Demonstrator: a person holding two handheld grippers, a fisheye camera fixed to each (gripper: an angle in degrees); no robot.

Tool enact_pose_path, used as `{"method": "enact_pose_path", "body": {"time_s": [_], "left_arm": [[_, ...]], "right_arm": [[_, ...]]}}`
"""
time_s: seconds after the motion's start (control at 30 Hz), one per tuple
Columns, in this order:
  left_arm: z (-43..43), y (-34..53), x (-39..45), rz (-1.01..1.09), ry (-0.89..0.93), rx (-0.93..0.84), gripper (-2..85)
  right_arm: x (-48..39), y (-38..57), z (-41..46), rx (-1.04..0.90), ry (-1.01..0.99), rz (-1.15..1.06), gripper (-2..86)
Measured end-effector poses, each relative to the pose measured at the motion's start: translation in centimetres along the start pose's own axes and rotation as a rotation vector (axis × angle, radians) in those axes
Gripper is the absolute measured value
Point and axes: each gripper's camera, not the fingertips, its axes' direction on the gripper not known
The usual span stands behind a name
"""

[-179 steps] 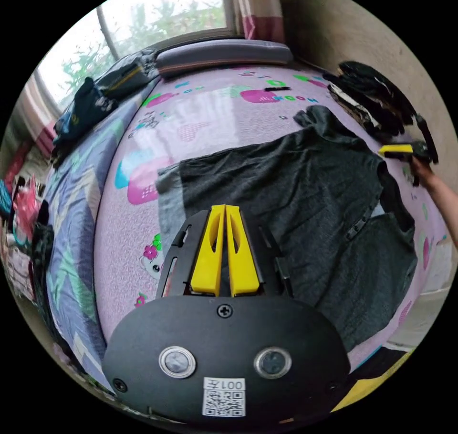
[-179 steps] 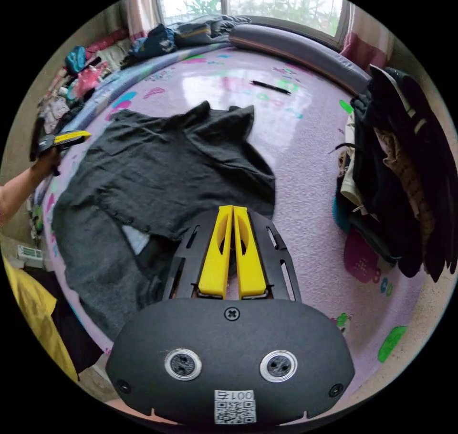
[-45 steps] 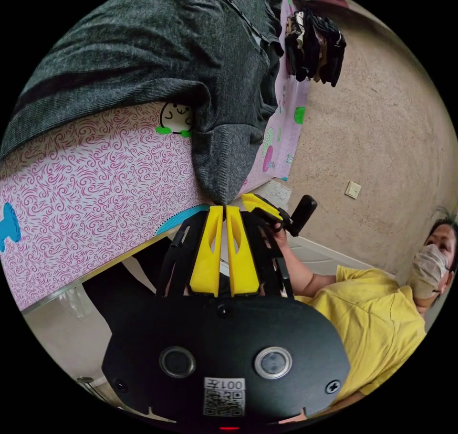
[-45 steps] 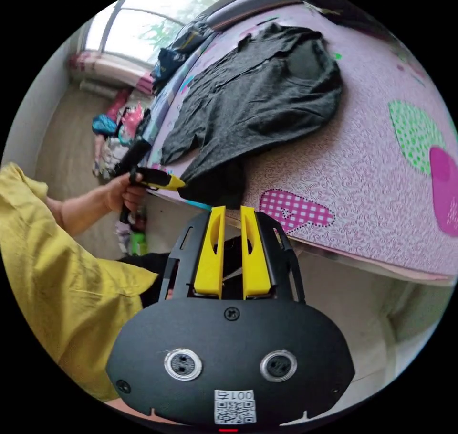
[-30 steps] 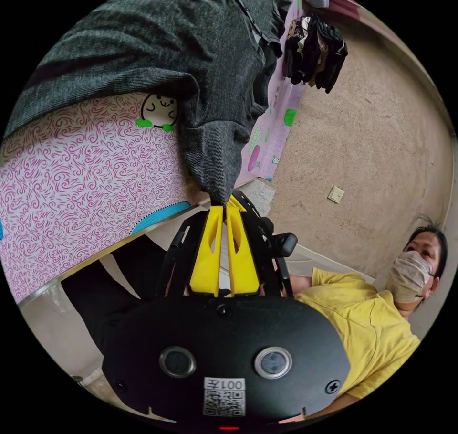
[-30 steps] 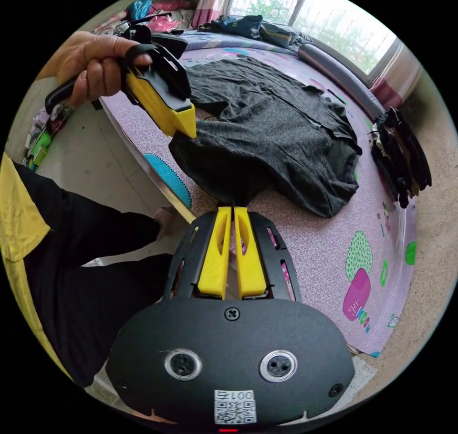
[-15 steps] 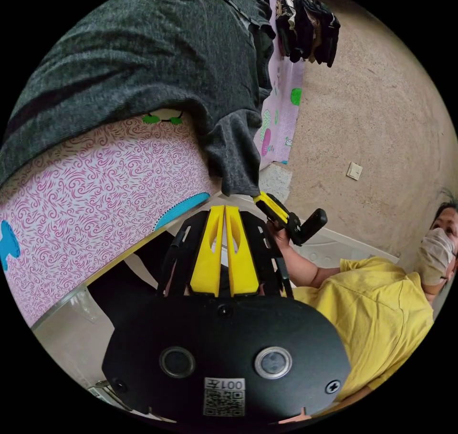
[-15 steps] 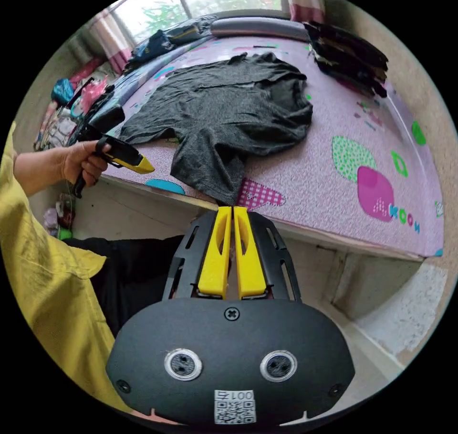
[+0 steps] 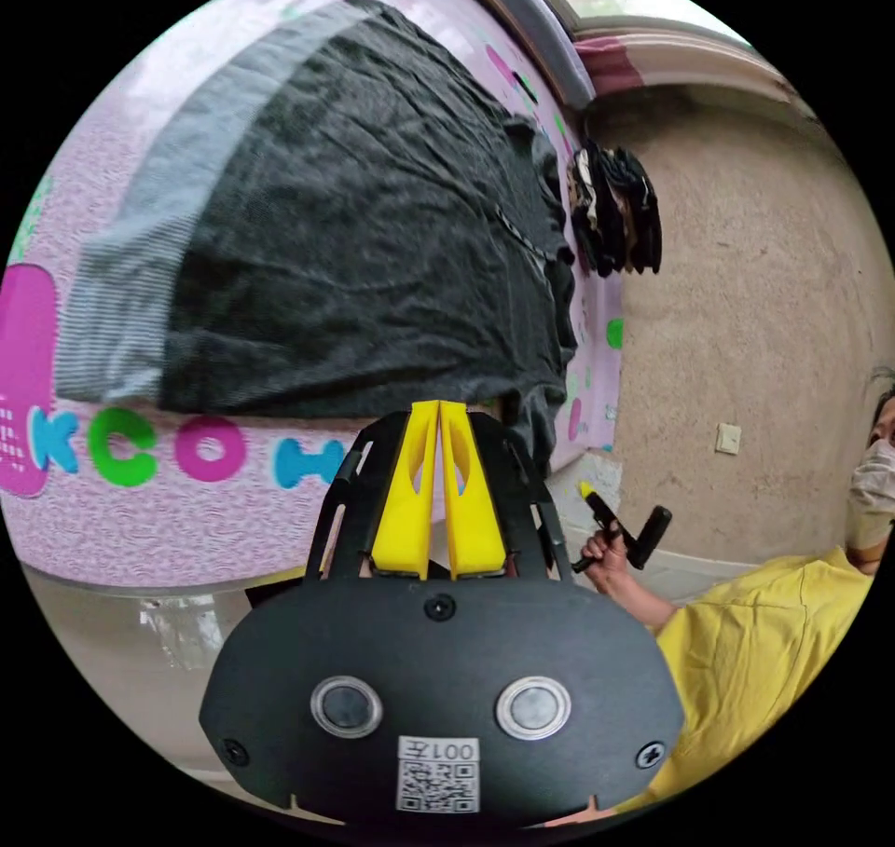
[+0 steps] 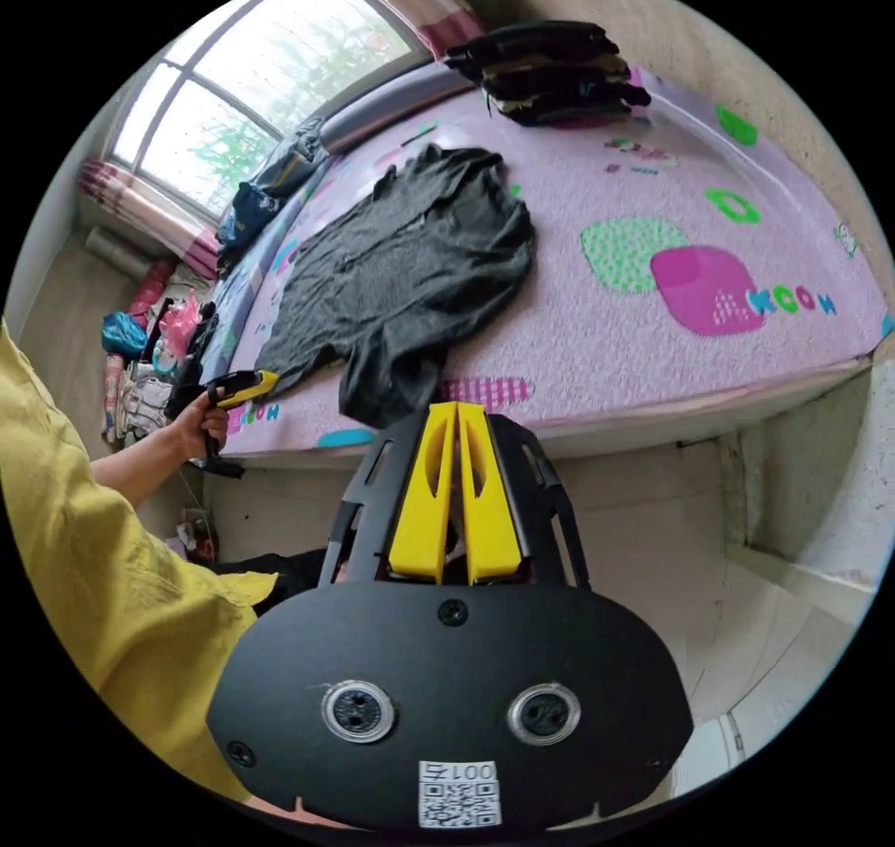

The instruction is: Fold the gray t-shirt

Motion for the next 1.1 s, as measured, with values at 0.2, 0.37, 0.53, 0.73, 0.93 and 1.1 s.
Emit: {"method": "enact_pose_path", "body": {"time_s": [0.2,0.37,0.53,0.73,0.93,1.1], "left_arm": [[-1.1,1.2,1.0,0.075,-0.132,0.137,-1.3],[-1.5,4.0,0.4,0.018,-0.268,0.161,-1.3],[-2.9,8.1,-1.1,-0.097,-0.247,0.18,-1.3],[-6.7,11.5,-0.7,-0.122,-0.238,0.349,-1.3],[-9.1,12.8,-2.5,-0.151,-0.247,0.399,-1.4],[-9.7,13.7,-2.5,0.004,-0.276,0.383,-1.5]], "right_arm": [[-1.5,-9.7,5.7,-0.008,-0.096,-0.125,0.1],[-1.6,-12.7,10.4,-0.143,-0.051,-0.127,0.2],[-1.0,-13.6,11.2,-0.187,0.008,-0.066,0.3],[-7.0,-16.6,10.2,-0.087,0.019,-0.276,0.3],[-19.7,-18.5,15.7,-0.228,-0.346,-0.611,0.2],[-29.6,-20.2,20.3,-0.307,-0.485,-0.82,0.2]]}}
